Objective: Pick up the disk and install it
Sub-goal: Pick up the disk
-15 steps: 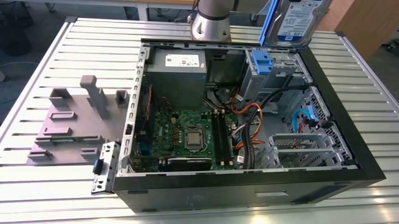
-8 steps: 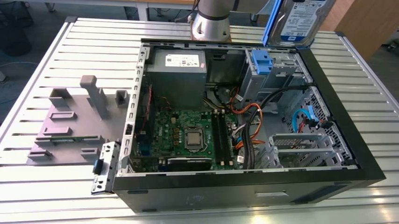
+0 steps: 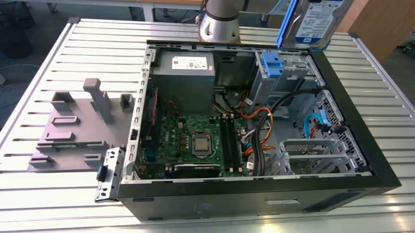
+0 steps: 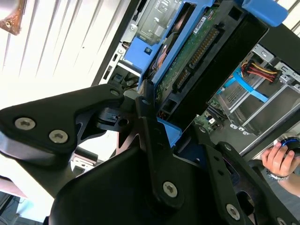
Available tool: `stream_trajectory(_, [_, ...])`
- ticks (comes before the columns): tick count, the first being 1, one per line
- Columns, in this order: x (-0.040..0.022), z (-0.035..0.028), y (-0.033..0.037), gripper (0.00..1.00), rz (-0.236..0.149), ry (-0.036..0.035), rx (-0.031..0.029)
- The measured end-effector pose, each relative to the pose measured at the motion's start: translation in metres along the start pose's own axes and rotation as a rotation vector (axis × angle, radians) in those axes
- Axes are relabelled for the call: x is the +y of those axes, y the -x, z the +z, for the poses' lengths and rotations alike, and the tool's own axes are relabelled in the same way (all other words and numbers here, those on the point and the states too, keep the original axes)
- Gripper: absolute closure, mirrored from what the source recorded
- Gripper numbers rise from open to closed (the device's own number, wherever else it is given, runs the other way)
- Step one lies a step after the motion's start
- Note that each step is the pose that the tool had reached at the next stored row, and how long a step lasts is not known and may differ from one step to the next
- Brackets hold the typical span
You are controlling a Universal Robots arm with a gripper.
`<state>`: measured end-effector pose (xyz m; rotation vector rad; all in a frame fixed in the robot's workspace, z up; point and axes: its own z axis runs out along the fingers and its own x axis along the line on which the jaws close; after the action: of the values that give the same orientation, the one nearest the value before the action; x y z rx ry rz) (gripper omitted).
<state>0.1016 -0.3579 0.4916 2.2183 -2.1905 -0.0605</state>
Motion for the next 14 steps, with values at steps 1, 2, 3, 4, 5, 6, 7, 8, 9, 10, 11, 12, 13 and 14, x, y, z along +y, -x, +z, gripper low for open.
stream_trajectory(1, [-0.0009,0.0,0.0,0.64,0.0,0.0,0.0])
stream_trajectory(2, [-0.0019,-0.0001,0.0,0.64,0.0,0.0,0.0])
stream_trajectory(3, [-0.0029,-0.0001,0.0,0.64,0.0,0.0,-0.0001])
stream_trajectory(4, [-0.0039,-0.0001,0.0,0.64,0.0,0.0,0.0])
stream_trajectory(5, [-0.0048,-0.0002,0.0,0.64,0.0,0.0,0.0])
stream_trajectory(6, [-0.0057,-0.0003,0.0,0.64,0.0,0.0,0.0])
stream_trajectory(7, [-0.0066,-0.0003,0.0,0.64,0.0,0.0,-0.0001])
stream_trajectory(8, [-0.0075,-0.0003,0.0,0.64,0.0,0.0,-0.0001])
stream_trajectory(9, [-0.0084,-0.0003,0.0,0.64,0.0,0.0,-0.0001])
stream_trajectory(10, [-0.0091,-0.0004,0.0,0.64,0.0,0.0,-0.0001])
stream_trajectory(11, [-0.0099,-0.0004,0.0,0.64,0.0,0.0,0.0])
stream_trajectory(12, [-0.0104,-0.0004,0.0,0.64,0.0,0.0,0.0])
stream_trajectory(13, [-0.0106,-0.0005,0.0,0.64,0.0,0.0,0.0001])
stream_trajectory(14, [-0.0106,-0.0005,0.0,0.64,0.0,0.0,0.0001])
